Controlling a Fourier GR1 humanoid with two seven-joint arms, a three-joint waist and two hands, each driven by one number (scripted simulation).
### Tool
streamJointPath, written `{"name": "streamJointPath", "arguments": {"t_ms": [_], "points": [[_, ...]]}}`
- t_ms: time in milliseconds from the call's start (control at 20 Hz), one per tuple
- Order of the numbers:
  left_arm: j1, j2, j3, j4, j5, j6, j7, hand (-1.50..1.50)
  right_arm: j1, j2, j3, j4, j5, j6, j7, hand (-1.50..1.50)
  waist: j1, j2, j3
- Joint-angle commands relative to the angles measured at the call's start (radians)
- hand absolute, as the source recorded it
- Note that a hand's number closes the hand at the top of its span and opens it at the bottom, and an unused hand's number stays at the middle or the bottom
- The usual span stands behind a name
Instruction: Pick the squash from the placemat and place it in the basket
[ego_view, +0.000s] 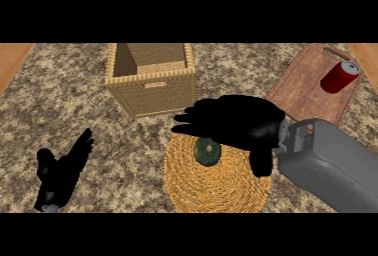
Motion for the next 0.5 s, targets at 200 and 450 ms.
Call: {"name": "streamJointPath", "arguments": {"t_ms": [200,450], "points": [[-0.022,-0.006,0.007,0.13,-0.003,-0.042,0.071,0.0,0.056,0.052,0.043,0.089,0.126,-0.094,-0.113,-1.5,-0.009,0.009,-0.011],[0.032,-0.049,-0.019,0.072,-0.031,-0.009,0.064,0.0,0.088,0.069,0.055,0.157,0.214,-0.172,-0.168,-1.5,-0.004,0.007,-0.011]]}}
